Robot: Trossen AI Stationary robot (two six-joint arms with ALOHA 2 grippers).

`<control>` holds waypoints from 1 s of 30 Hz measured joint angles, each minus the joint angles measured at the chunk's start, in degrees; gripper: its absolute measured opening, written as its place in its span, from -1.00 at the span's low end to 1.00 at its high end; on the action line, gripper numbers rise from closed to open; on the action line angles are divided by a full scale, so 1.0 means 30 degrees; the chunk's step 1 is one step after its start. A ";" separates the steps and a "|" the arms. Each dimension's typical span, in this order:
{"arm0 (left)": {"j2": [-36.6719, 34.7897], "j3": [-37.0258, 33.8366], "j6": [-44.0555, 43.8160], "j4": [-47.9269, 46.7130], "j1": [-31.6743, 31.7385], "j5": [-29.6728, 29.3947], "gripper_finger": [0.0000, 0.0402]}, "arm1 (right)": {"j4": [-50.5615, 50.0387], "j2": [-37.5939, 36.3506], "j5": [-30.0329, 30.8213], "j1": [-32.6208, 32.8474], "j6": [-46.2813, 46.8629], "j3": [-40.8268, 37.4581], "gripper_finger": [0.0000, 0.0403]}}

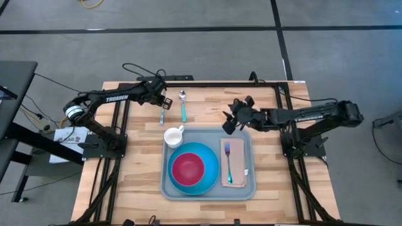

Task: Set up tray
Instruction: Put the blue spoon on the gray napkin to the right of the purple fork

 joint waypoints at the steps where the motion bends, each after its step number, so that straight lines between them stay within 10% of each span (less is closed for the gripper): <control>1: 0.0000 0.0000 0.0056 0.0000 0.0000 0.0007 -0.59 | 0.0250 -0.0007 -0.0285 -0.0133 -0.0078 0.0000 -0.11; 30: 0.0007 0.0015 -0.0108 -0.0007 0.0000 -0.0011 -0.59 | 0.1440 -0.1137 -0.0375 -0.1224 0.0503 0.0000 -0.11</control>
